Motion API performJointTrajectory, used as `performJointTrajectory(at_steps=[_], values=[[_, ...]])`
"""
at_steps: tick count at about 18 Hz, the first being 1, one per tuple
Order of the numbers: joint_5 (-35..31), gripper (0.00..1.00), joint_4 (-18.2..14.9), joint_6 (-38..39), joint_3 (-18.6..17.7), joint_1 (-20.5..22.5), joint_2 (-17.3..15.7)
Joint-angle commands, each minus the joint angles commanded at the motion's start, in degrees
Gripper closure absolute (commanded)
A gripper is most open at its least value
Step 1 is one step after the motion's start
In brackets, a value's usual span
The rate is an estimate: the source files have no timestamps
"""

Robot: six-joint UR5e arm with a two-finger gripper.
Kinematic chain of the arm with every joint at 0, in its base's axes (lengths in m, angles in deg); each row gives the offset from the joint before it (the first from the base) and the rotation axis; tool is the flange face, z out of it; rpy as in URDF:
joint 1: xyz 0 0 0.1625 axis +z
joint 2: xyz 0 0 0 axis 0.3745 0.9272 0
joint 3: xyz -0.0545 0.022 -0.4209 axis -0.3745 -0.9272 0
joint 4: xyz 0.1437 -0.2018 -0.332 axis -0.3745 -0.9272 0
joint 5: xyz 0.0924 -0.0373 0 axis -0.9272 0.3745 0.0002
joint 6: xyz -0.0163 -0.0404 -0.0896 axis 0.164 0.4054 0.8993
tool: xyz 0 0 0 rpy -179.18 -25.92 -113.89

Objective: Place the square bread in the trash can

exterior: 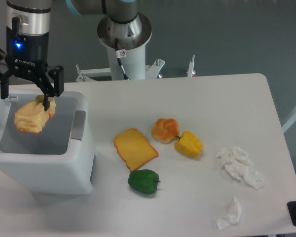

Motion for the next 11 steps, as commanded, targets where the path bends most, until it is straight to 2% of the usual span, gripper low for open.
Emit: performJointTrajectory(at_steps=[11], values=[[0.1, 0.0, -0.1, 0.1, -0.2, 0.0, -0.5]])
